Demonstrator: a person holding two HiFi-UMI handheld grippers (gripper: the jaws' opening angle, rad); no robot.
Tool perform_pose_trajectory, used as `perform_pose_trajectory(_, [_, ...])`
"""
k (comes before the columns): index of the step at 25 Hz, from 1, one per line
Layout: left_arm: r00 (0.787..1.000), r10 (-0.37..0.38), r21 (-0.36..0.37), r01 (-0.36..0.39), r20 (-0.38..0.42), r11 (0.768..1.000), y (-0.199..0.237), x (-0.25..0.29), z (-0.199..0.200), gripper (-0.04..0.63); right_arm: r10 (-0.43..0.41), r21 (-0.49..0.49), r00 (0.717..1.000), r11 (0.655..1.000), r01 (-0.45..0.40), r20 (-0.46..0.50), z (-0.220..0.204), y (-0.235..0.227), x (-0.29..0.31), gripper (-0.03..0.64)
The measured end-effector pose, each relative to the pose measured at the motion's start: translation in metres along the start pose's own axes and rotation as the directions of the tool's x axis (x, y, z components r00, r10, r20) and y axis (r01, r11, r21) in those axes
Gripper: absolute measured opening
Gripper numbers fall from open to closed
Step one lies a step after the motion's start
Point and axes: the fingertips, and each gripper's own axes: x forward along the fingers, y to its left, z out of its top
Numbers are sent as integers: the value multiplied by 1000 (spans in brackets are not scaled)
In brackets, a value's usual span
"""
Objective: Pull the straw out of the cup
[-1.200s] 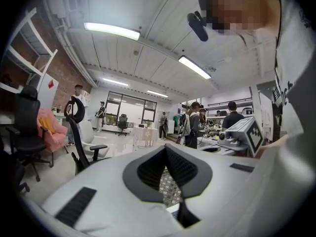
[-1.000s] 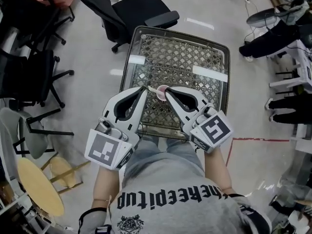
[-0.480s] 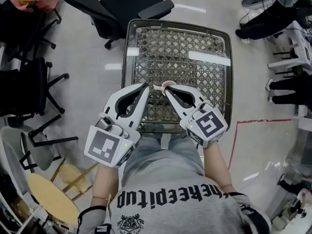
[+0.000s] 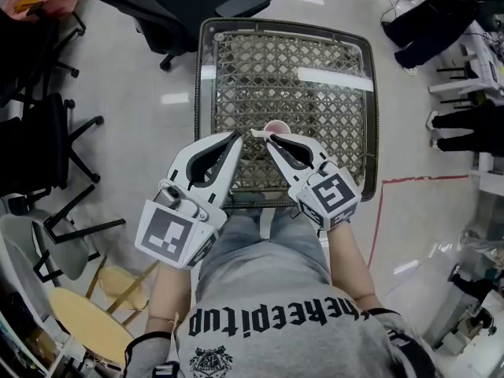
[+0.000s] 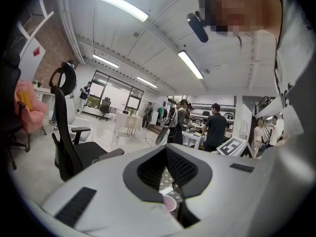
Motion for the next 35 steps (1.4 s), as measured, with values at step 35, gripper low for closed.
perform_pose_trajectory(35, [999,36,-65,-34,36,997,45,-2,-16,26,-18,-80,959,997,-5,-283,-80,-15,56,141])
